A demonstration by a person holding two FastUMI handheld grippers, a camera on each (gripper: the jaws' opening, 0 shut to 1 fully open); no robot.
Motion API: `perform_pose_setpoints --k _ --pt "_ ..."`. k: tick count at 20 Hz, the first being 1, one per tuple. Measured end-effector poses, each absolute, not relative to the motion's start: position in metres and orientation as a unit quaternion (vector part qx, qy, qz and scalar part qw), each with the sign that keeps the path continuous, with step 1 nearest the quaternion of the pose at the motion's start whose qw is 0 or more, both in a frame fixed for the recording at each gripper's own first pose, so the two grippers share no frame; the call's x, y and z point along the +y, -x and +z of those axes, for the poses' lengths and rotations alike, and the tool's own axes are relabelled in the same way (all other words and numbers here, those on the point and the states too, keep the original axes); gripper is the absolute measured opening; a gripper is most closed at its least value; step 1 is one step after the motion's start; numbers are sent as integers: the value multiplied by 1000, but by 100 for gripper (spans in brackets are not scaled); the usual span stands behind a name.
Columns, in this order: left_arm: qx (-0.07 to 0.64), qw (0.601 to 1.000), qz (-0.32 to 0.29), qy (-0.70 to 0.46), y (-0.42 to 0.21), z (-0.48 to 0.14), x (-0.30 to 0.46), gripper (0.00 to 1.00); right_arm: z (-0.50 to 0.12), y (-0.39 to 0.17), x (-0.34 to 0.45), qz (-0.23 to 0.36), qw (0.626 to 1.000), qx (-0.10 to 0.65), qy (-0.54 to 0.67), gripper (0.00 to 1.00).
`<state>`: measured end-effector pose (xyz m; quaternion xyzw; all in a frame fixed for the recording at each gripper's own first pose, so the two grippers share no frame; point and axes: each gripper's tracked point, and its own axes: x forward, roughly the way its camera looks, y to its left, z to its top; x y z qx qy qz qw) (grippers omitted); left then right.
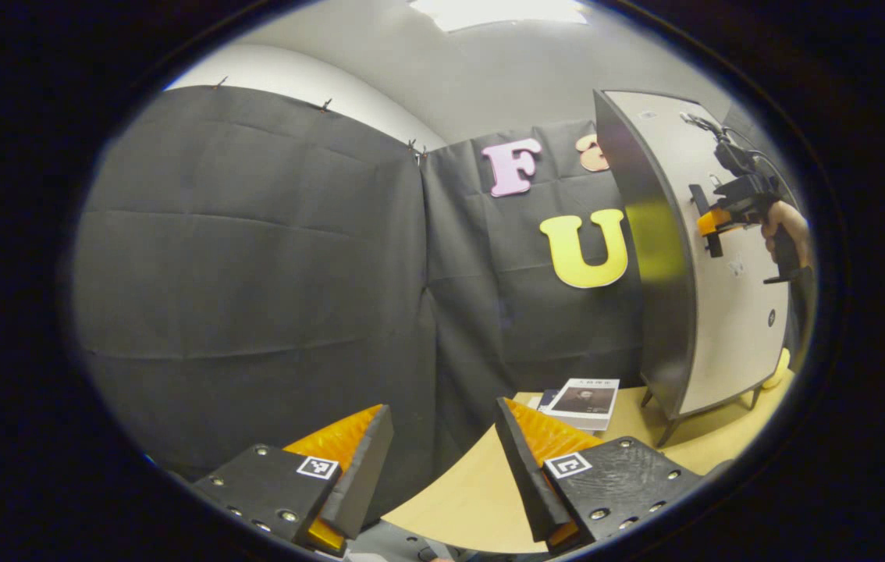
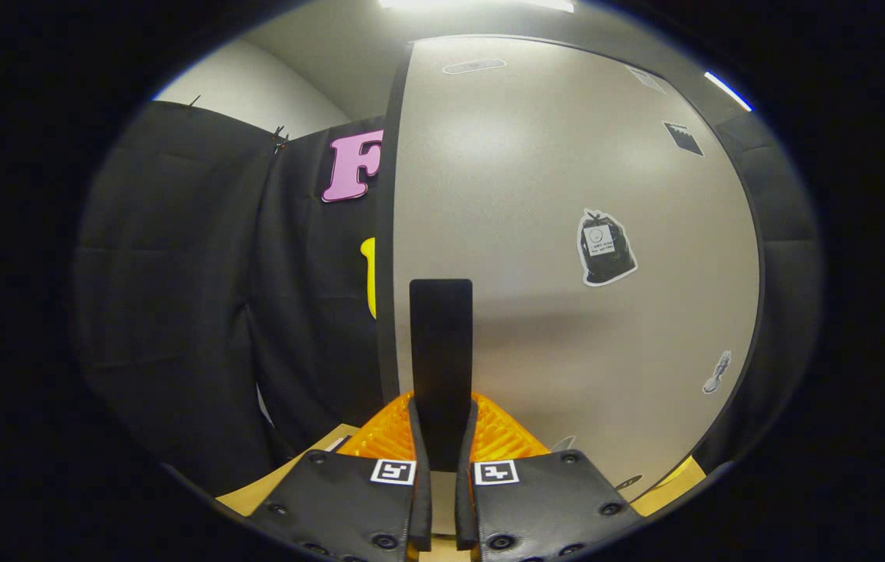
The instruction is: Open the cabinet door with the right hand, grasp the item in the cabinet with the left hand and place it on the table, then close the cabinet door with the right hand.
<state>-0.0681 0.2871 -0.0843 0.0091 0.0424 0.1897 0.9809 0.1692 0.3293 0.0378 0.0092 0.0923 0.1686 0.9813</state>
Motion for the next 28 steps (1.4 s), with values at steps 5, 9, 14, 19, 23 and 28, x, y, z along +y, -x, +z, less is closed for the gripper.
perform_pose_setpoints --k 5,9,14,19,23,28 --pt "36 984 174 -14 66 -76 270 80 41 -153 323 193 976 98 -16 13" --pt "29 988 150 -15 58 -67 247 80 43 -134 315 222 969 104 -19 13" --pt "16 994 110 -19 40 -54 206 80 45 -111 306 246 963 107 -24 13" --pt "7 997 80 -19 30 -43 174 80 47 -89 294 273 954 122 -18 13" --pt "3 998 57 -12 21 -37 146 80 50 -75 280 297 947 124 -21 13" --pt "-2 1000 28 -12 14 -28 109 80 53 -61 271 320 938 130 -20 13"
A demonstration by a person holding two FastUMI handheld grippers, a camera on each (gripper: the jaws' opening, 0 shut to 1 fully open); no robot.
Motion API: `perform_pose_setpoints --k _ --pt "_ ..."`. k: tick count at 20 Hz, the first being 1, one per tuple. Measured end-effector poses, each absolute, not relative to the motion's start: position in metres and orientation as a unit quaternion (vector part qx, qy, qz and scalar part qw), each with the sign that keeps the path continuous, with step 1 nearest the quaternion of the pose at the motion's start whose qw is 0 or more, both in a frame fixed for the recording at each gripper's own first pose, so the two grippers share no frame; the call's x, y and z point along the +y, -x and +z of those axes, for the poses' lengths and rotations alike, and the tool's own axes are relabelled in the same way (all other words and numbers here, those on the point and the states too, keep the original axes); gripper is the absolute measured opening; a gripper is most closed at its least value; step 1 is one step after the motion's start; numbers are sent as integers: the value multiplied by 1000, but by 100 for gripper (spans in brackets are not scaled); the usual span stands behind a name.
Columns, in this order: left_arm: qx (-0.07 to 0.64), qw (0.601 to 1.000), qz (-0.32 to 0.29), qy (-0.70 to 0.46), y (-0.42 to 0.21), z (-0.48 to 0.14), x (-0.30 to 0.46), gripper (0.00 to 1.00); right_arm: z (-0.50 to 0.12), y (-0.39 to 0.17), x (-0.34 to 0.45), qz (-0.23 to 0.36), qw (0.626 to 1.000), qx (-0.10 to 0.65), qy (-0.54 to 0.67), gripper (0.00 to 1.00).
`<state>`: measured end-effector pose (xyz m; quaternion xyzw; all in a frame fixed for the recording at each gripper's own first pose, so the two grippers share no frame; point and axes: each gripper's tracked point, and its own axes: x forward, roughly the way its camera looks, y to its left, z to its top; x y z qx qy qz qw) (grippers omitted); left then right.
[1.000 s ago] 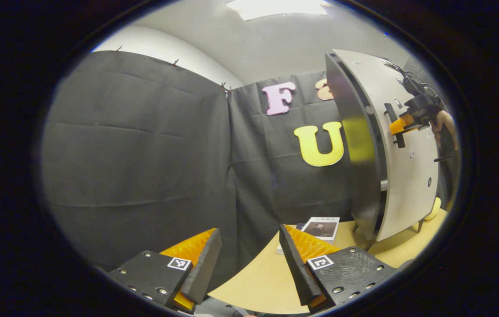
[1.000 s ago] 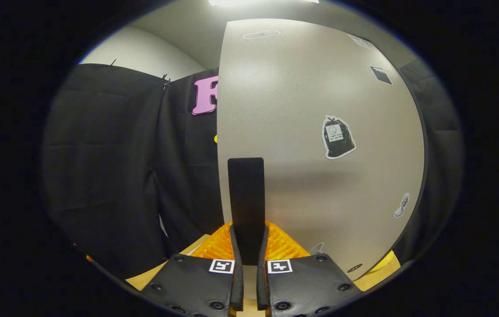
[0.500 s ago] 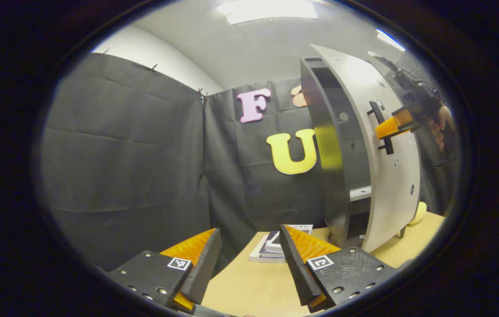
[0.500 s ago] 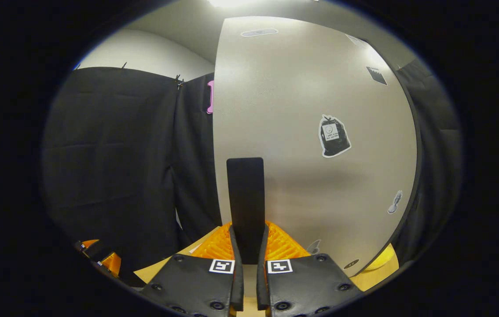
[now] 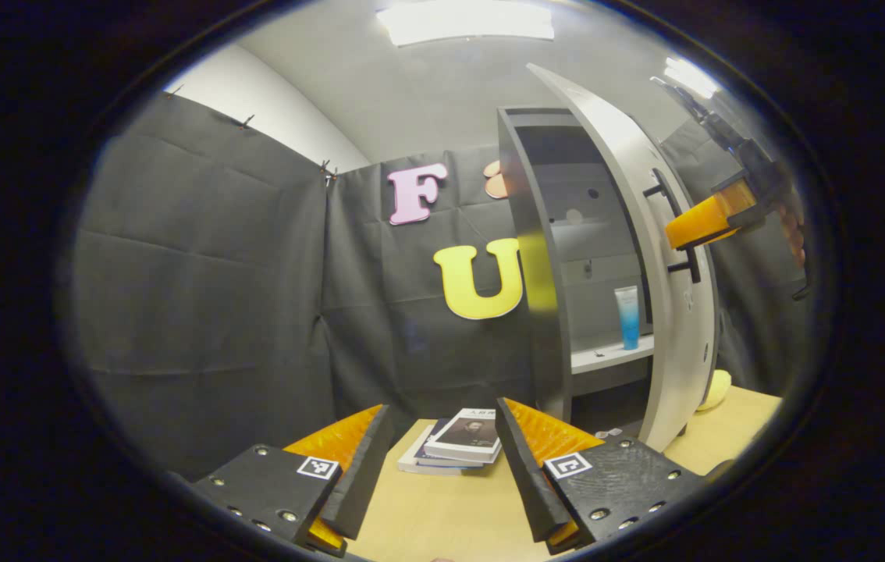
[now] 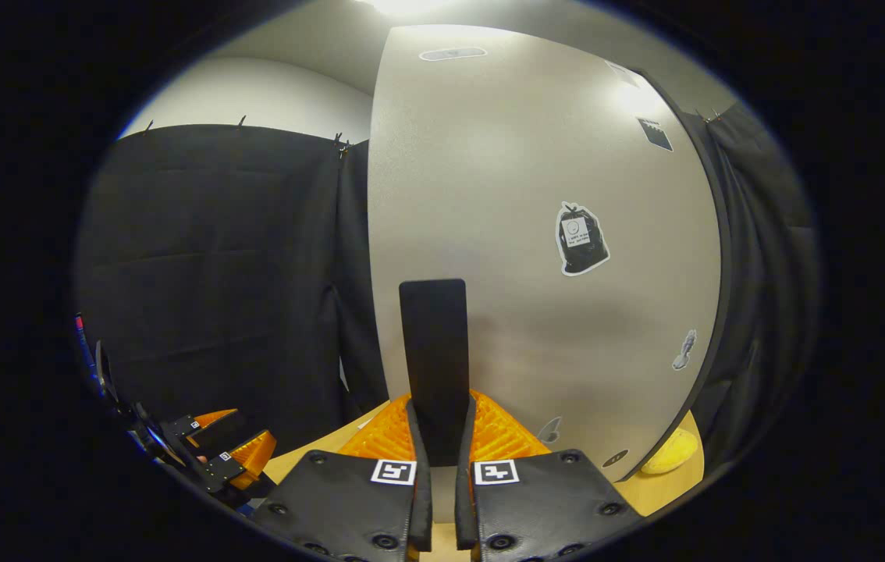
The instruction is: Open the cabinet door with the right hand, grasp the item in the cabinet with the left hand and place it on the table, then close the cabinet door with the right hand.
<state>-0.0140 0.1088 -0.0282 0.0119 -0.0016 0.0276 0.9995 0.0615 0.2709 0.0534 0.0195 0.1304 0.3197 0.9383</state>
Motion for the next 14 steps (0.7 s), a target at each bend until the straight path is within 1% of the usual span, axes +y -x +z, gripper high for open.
perform_pose_setpoints --k 4,5,6,7,8,9,14 --pt "-1 1000 8 -13 9 -25 83 80 55 -53 263 342 930 129 -27 13" --pt "-1 1000 3 -12 7 -25 77 80 56 -52 262 348 928 130 -32 11" --pt "-1 1000 -1 -13 5 -23 71 80 56 -51 260 352 926 131 -35 13" --pt "-2 1000 -6 -13 4 -22 66 80 56 -52 259 355 925 130 -35 13" --pt "-3 1000 -10 -14 2 -19 59 81 56 -51 257 357 924 130 -34 11" --pt "-4 1000 -15 -14 1 -18 53 80 55 -51 255 358 924 130 -32 13" --pt "-10 999 -43 -17 -4 -9 17 80 57 -44 241 357 925 130 -28 13"
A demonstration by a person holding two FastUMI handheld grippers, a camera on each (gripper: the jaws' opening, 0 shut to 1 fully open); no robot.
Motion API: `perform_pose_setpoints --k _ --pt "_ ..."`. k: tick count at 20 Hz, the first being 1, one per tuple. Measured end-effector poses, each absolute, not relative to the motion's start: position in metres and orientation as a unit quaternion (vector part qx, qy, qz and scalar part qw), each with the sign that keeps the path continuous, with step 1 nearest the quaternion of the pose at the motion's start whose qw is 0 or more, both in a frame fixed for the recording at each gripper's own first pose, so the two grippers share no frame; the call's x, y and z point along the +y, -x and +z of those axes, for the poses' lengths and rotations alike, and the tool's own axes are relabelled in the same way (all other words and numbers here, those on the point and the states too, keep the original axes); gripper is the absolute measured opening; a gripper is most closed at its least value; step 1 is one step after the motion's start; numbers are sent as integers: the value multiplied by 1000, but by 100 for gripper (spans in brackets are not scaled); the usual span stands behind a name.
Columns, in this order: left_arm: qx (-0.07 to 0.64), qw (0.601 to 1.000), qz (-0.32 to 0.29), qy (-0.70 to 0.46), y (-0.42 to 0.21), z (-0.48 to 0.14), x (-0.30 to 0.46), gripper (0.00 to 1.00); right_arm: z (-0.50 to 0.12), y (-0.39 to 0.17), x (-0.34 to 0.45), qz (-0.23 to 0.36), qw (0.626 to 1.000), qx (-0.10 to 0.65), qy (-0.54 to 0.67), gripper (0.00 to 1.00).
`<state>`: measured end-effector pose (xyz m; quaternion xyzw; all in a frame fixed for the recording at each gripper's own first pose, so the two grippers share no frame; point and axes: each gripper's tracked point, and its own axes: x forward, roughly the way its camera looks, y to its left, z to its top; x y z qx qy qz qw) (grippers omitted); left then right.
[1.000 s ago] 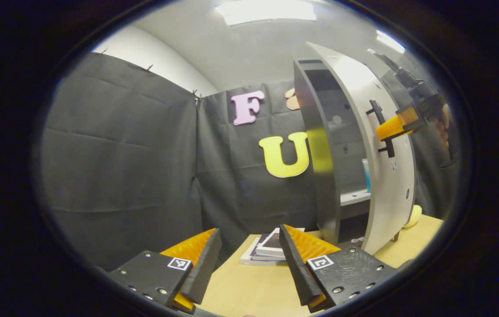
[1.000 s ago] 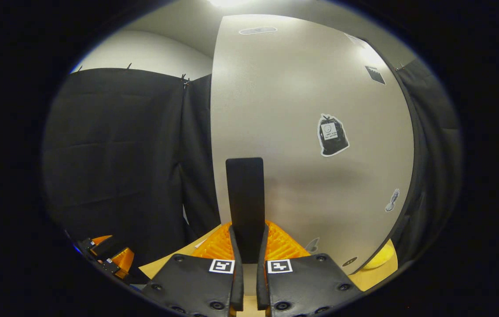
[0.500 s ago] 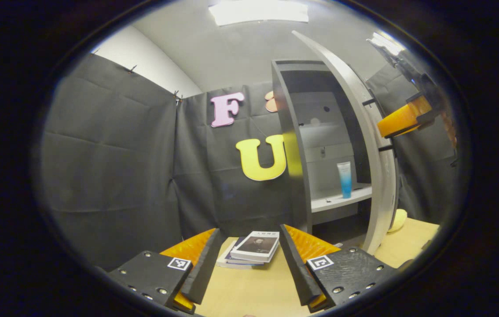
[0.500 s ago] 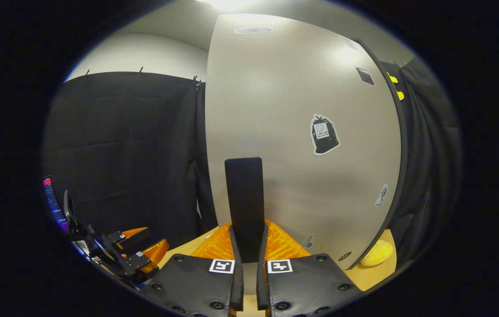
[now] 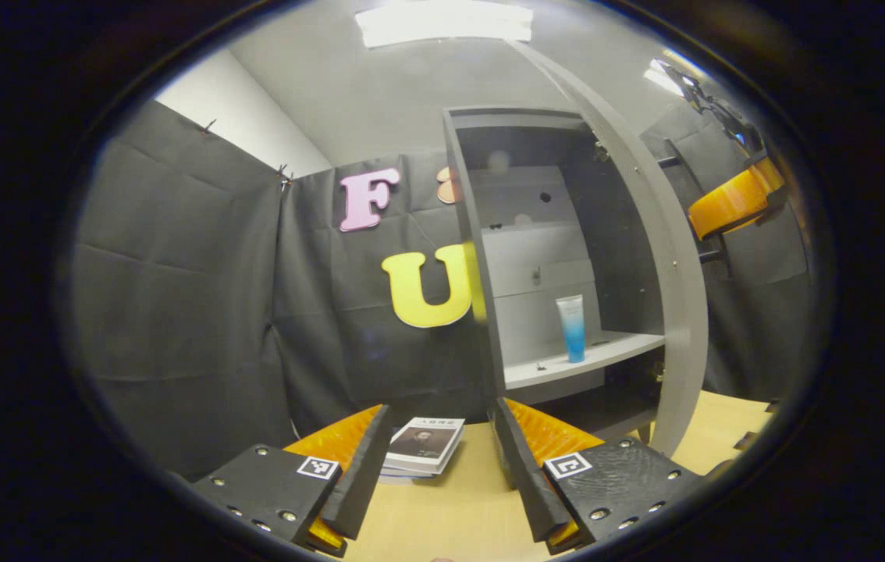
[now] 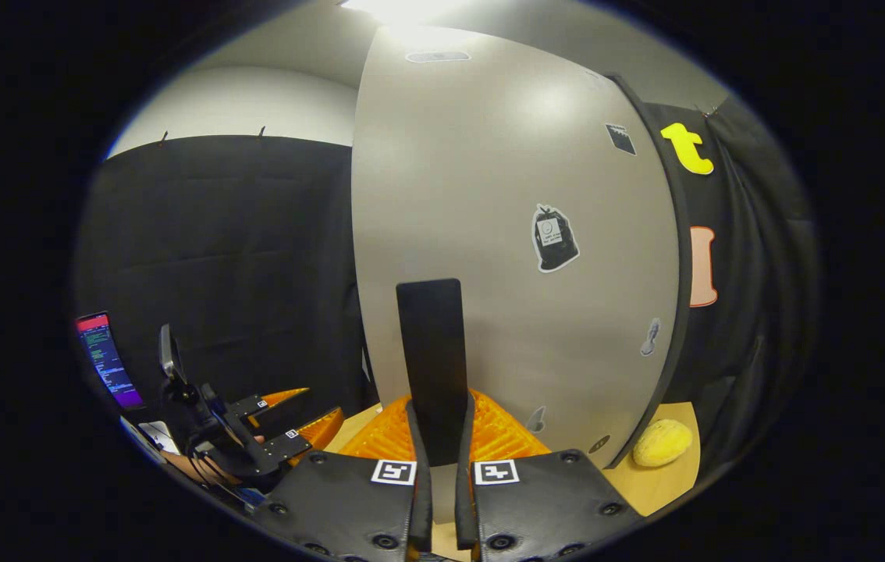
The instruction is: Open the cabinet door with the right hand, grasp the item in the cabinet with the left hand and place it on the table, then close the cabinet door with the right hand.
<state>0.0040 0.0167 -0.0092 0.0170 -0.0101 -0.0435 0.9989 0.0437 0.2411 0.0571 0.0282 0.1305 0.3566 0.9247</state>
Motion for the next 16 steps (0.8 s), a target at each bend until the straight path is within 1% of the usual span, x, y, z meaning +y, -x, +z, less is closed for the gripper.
perform_pose_setpoints --k 8,16 --pt "-16 995 -94 -18 -3 -4 -45 80 66 -31 217 335 933 127 -31 13" --pt "-17 992 -122 -14 1 2 -87 80 68 -28 173 291 948 126 -28 12"
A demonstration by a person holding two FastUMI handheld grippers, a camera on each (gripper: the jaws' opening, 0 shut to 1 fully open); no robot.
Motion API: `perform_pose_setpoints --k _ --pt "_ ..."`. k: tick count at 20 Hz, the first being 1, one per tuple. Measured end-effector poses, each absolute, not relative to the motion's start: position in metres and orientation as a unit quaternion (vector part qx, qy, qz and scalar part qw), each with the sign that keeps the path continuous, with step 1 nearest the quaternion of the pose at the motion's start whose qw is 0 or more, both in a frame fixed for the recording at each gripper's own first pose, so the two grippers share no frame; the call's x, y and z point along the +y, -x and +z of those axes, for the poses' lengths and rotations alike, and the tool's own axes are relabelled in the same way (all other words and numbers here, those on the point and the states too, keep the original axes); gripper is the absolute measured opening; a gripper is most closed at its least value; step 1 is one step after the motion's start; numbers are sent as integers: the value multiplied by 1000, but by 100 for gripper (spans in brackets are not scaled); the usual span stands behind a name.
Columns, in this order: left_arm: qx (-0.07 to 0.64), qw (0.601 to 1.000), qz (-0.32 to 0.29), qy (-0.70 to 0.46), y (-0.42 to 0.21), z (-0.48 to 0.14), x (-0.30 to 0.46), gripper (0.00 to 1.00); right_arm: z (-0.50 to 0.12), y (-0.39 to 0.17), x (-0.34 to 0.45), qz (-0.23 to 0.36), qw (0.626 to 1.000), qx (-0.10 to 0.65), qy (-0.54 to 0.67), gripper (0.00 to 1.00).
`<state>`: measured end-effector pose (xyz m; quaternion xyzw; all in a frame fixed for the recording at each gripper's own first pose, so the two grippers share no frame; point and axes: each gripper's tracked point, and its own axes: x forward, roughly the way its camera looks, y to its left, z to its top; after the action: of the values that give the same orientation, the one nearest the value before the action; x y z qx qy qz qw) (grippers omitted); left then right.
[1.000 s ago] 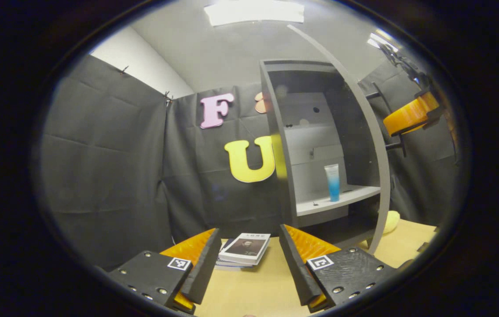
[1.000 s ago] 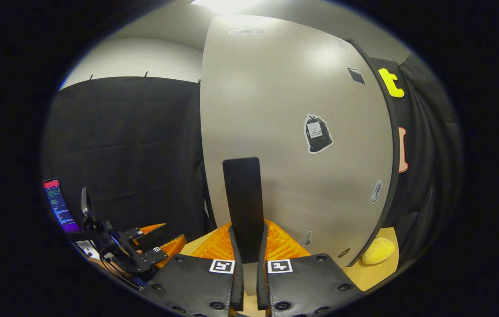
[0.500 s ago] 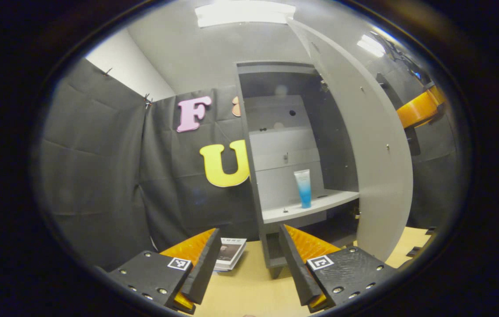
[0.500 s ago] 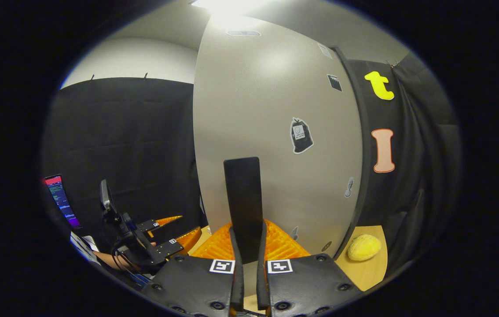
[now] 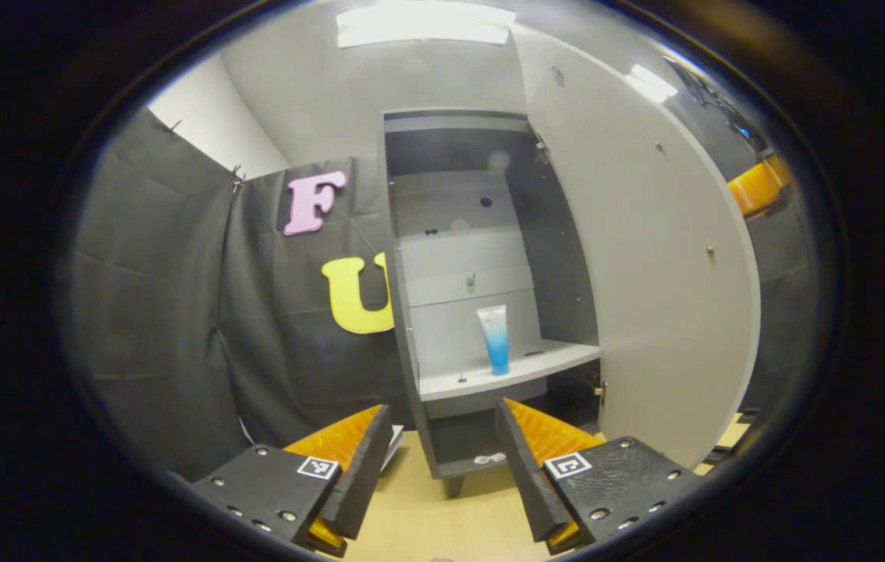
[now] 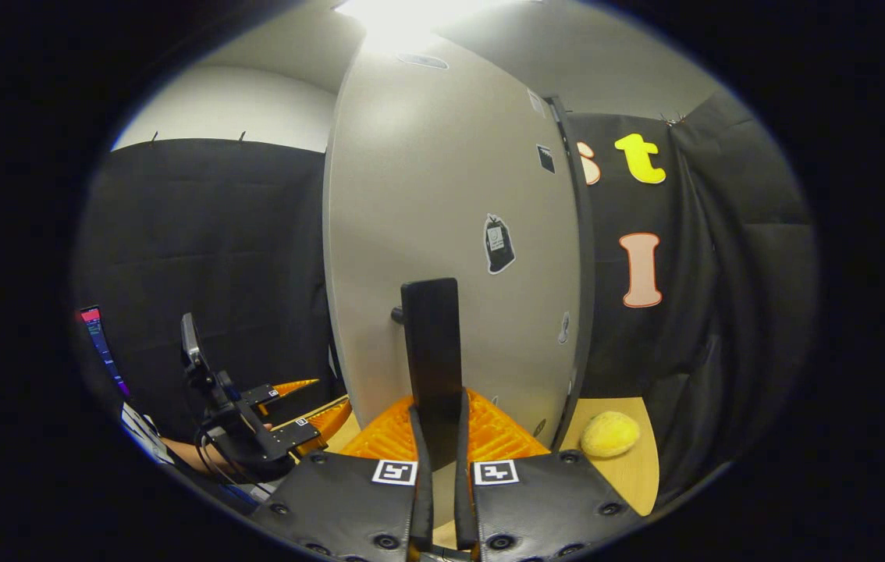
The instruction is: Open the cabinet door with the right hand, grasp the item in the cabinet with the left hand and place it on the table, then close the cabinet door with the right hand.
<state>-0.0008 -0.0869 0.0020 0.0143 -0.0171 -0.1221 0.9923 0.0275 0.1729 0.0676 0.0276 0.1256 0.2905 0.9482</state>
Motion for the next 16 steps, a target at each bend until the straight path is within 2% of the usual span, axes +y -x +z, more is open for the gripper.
perform_pose_setpoints --k 14,16 --pt "-23 988 -153 -20 24 11 -147 80 66 -54 76 153 983 98 -5 11" --pt "-22 988 -154 -22 25 13 -153 80 66 -59 63 133 986 100 -6 2"
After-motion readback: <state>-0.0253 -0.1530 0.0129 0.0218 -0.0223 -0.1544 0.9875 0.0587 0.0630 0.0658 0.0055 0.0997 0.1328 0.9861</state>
